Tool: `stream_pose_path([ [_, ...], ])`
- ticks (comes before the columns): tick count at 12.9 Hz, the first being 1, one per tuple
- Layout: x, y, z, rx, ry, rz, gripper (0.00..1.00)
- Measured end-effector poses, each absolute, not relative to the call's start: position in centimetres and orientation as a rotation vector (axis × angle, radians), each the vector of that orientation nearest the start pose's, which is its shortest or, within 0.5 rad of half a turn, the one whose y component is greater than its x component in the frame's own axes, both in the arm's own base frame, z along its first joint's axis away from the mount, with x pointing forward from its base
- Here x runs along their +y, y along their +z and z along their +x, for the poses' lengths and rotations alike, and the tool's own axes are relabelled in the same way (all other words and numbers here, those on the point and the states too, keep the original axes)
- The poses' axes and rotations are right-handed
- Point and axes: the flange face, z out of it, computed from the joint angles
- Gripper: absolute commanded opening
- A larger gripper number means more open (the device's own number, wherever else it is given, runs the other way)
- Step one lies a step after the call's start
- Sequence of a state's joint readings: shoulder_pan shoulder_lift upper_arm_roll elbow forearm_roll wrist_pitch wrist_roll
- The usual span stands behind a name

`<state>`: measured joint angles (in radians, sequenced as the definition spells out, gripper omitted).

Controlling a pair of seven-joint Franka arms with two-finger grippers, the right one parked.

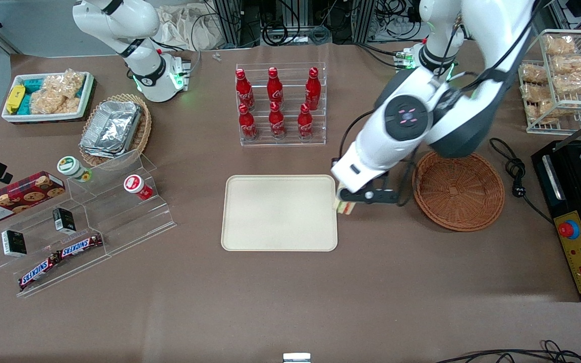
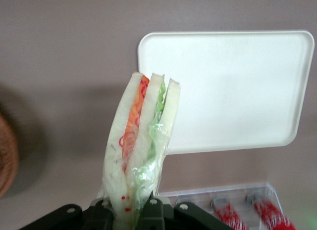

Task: Place sandwich from basket to tray
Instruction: 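Carry the sandwich over the cream tray with the left gripper, then lower the sandwich onto the tray and open the left gripper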

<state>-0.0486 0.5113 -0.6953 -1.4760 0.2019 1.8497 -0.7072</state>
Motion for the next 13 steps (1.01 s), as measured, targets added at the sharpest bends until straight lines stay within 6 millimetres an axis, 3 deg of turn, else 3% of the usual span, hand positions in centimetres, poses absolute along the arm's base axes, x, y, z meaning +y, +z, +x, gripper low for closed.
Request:
stream_pose_path([
  [2, -42.1, 37.8, 55.5, -0.011, 0.096, -3.192, 0.00],
  [4, -43.5, 33.2, 55.9, -0.069, 0.083, -3.204, 0.00],
  [6, -43.4, 30.3, 56.8, -0.108, 0.079, -3.202, 0.00],
  [9, -45.0, 26.4, 56.4, -0.156, 0.008, -3.186, 0.00],
  [10, -45.7, 25.2, 56.0, -0.158, 0.004, -3.180, 0.11],
  [11, -46.3, 24.2, 55.6, -0.161, 0.005, -3.169, 0.36],
  [12, -46.6, 23.7, 55.4, -0.166, 0.006, -3.160, 0.92],
  [13, -46.7, 23.6, 55.3, -0.167, 0.003, -3.158, 0.99],
])
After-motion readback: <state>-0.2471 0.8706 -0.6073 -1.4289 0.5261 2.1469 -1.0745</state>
